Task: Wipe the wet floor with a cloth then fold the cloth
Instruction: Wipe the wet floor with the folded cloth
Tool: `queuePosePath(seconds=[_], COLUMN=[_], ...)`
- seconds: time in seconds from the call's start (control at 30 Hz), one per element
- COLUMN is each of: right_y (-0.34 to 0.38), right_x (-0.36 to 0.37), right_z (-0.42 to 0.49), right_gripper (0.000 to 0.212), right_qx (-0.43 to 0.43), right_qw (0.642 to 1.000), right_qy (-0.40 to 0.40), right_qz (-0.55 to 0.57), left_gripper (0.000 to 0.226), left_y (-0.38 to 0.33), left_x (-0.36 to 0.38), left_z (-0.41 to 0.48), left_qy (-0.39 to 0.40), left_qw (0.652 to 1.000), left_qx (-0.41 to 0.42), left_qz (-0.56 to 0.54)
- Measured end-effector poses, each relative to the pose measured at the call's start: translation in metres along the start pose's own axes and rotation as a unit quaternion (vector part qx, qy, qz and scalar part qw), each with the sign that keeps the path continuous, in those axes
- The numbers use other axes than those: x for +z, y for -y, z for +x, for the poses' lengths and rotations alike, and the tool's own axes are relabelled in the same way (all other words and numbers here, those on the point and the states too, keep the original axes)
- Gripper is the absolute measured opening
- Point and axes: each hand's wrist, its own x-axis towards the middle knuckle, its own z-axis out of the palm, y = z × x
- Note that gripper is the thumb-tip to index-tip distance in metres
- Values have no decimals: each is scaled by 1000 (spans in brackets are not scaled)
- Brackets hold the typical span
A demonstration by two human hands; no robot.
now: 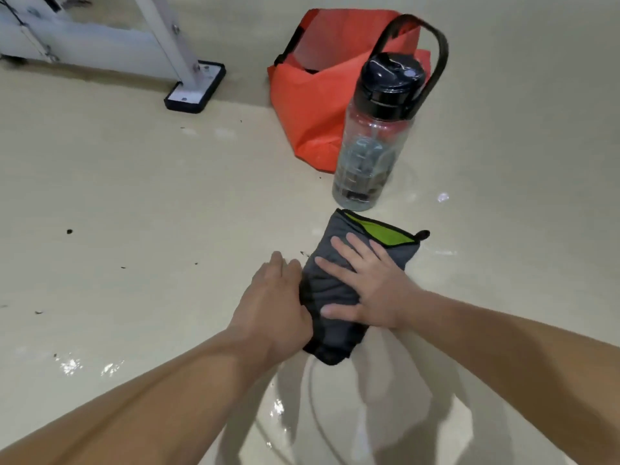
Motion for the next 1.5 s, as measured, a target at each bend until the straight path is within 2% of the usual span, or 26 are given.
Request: queuePosePath(seconds=[0.13,0.2,0.3,0.4,0.47,0.5,0.57,0.67,0.73,0.77,0.87,1.03,1.1,1.17,1.3,1.4,1.5], right_y=[-63,-81,-77,-35,-1,14,41,56,44,32,6,32,56,81,120,148,180], right_x=[-4,1,12,27,33,36,45,57,60,61,63,66,64,63,61,55,52], right_z=[-27,-47,-67,-62,-55,-54,-62,-101,-128,-142,-174,-164,-141,-121,-89,-56,-18], right_gripper=[96,97,98,95,91,89,88,86,87,88,93,92,90,87,85,87,88], right_qx=[134,235,404,514,531,520,476,385,346,355,456,604,634,621,542,487,411], right_qw=[990,968,908,843,828,835,867,917,933,929,879,767,740,753,817,857,900], right_qy=[-12,-29,-59,-84,-96,-90,-69,-47,-33,-30,-29,-44,-50,-58,-54,-45,-61], right_qz=[48,79,100,137,154,156,134,97,94,98,135,210,219,210,190,162,135], left_gripper=[63,73,76,77,74,70,66,74,71,64,47,67,69,69,72,74,73], left_y=[-34,-39,-31,-13,-1,3,11,19,22,21,12,6,5,9,27,49,84], left_x=[10,15,20,24,27,29,35,44,43,42,37,41,40,37,23,3,-14], left_z=[6,4,-2,-6,-7,-9,-14,-18,-17,-15,-13,-20,-27,-35,-44,-53,-63], left_qy=[47,64,78,91,93,92,102,126,114,102,79,131,146,142,117,89,68], left_qw=[998,996,994,991,988,987,984,974,975,975,974,963,962,965,967,969,980], left_qx=[37,53,62,47,39,38,39,44,48,59,78,95,106,125,141,120,91], left_qz=[16,32,53,83,117,127,144,183,186,186,197,217,203,183,176,196,164])
